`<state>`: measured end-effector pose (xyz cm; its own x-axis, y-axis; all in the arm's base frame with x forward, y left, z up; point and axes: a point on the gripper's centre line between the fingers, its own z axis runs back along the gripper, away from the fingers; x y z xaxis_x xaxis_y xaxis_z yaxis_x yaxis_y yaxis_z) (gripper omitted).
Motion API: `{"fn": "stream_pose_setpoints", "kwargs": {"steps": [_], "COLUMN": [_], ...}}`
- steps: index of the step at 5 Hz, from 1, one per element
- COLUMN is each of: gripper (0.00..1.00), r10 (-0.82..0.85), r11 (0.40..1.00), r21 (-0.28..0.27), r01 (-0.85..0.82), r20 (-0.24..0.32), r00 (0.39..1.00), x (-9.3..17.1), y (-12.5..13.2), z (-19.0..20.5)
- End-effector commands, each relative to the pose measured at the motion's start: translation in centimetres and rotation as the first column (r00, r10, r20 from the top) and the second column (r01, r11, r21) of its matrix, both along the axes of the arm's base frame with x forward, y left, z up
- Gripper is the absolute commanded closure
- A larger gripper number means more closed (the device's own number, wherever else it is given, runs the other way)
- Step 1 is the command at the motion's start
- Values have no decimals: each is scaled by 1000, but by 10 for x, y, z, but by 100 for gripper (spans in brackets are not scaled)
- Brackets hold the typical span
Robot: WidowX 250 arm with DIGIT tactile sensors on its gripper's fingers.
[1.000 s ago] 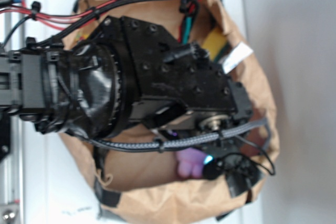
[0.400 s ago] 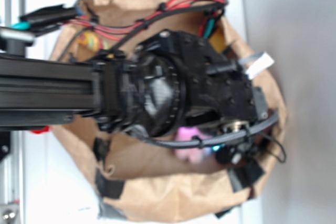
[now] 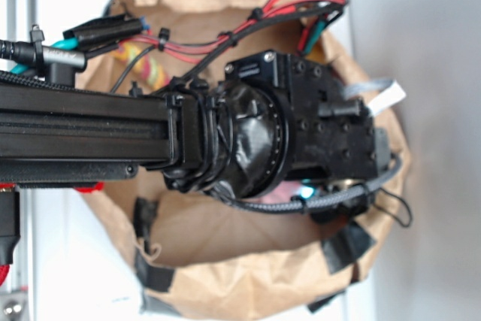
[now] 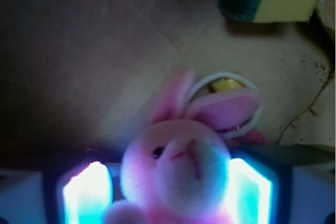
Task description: Grab the pink bunny.
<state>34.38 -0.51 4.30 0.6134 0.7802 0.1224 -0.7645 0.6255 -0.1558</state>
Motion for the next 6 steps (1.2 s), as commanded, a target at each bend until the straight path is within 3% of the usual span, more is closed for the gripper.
{"fn": "stream_pose_setpoints", "kwargs": {"steps": [1, 3, 4, 6], "gripper": [100, 100, 100, 100], "r10": [-136, -464, -558, -758], "r11": [991, 877, 819, 651], "r21": [11, -110, -122, 41], "r01": [136, 468, 560, 758], "r20": [60, 63, 56, 86], "r00": [989, 884, 828, 647], "x": [4, -7, -15, -51], "y": [10, 22, 26, 9], "z": [33, 80, 113, 153]}}
